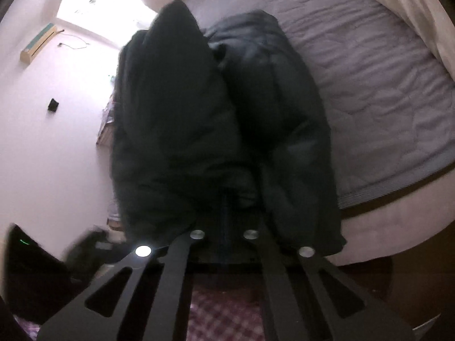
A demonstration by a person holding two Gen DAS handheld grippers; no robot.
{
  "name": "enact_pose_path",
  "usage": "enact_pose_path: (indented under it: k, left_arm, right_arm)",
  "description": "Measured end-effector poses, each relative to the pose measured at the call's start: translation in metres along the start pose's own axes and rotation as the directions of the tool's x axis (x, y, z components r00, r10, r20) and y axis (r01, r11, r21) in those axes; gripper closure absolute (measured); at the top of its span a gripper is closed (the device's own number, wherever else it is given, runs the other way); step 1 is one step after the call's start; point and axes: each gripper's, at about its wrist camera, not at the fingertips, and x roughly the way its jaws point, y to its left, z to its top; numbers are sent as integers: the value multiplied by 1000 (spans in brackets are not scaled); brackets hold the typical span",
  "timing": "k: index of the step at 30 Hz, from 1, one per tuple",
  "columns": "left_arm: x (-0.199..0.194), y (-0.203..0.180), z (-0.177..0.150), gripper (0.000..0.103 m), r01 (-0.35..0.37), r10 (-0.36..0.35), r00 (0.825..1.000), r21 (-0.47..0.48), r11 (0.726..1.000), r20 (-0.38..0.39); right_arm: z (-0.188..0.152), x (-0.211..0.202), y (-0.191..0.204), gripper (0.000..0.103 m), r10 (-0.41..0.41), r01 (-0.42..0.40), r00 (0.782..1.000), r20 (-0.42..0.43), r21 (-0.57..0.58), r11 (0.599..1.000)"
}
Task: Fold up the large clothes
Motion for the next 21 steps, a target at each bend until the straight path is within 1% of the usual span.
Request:
enact_pose_path:
  k: [1,2,3,4,6,8,9,10,12,16,18,19,21]
  left_arm:
    - [-4,7,7,35,-23,24,999,-25,999,27]
    - [-8,21,20,41,-64,69,995,-74,995,66]
    - [-8,30,28,47,-88,97,992,-108,990,82]
    - [-6,44,38,50,-113,130,987,-159,981,99]
    - [5,66,53,61,-155,182,978,-226,962,103]
    - [21,82,65,65,-186,211,975,-270,945,69]
    - [29,90,69,66,-198,220,974,-288,937,45]
    - [34,93,71,66,-197,219,975,-302,933,38]
    - [33,97,69,66,-177,206,977,-327,928,55]
    - [28,102,60,66,-155,189,980,-350,924,65]
    - [28,103,59,66,-183,212,976,-344,921,47]
    - [27,104,62,66,-184,214,976,-347,919,48]
    - [10,104,54,66,-175,214,975,-367,914,68]
  right_arm:
    - [-1,2,-4,103,8,-8,1000,6,8,1000]
    - [1,4,-10,103,10,-10,1000,9,13,1000]
    - [1,7,-13,103,7,-7,1000,16,17,1000]
    - [-1,9,-14,103,-2,2,1000,24,17,1000]
    - [-6,12,-13,103,-30,30,999,37,4,1000]
    - [-17,16,-8,103,-81,82,996,48,-25,996]
    - [-20,17,-4,103,-107,108,993,51,-34,994]
    - [-24,20,-4,103,-143,145,988,52,-41,989]
    - [-30,26,-8,103,-166,169,984,58,-37,985]
    - [-31,35,-26,103,-99,98,994,56,16,995]
    - [-31,37,-28,103,-89,89,995,51,20,996]
    - [-31,38,-28,103,-92,91,995,49,18,996]
    - [-31,37,-29,103,-92,91,995,46,19,996]
